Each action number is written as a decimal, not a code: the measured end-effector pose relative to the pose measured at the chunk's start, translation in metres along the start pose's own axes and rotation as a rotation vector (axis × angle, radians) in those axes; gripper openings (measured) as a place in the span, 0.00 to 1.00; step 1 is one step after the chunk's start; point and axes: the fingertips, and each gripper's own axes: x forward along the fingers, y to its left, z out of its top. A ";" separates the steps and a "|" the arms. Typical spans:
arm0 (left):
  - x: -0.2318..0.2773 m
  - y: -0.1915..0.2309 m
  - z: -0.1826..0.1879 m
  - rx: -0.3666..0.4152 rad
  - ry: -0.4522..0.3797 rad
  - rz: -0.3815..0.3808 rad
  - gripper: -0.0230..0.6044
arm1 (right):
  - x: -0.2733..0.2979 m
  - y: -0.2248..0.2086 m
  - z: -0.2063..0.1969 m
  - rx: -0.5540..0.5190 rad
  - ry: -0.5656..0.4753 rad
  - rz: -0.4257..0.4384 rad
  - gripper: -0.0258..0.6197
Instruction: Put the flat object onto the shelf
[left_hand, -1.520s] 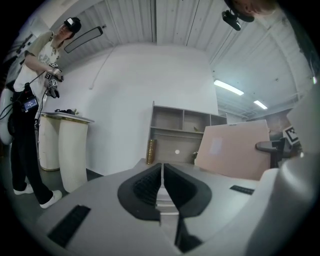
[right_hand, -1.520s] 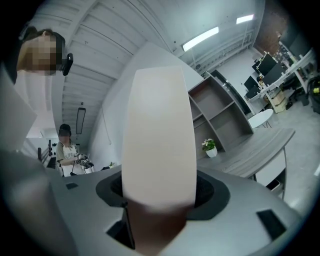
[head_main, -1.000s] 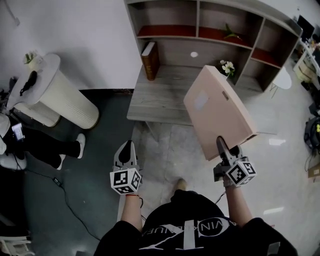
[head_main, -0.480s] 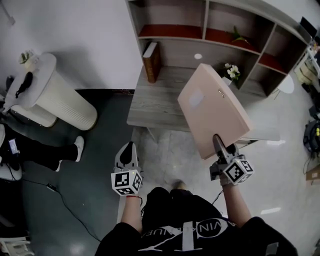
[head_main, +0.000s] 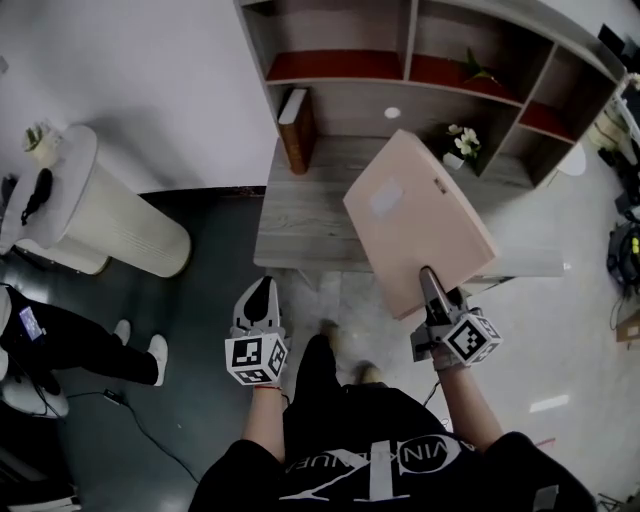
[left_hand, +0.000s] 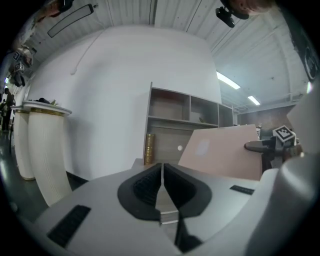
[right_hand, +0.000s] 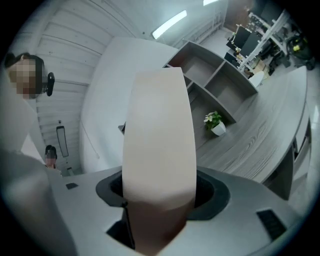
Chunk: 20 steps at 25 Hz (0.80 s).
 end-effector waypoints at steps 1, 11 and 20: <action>0.008 0.000 0.003 0.004 0.000 -0.020 0.07 | 0.002 -0.002 -0.001 0.016 -0.006 -0.014 0.50; 0.081 0.011 0.019 0.036 0.034 -0.129 0.07 | 0.033 -0.026 -0.011 0.169 -0.039 -0.137 0.50; 0.129 0.011 0.031 0.050 0.044 -0.207 0.07 | 0.053 -0.042 -0.011 0.325 -0.089 -0.210 0.50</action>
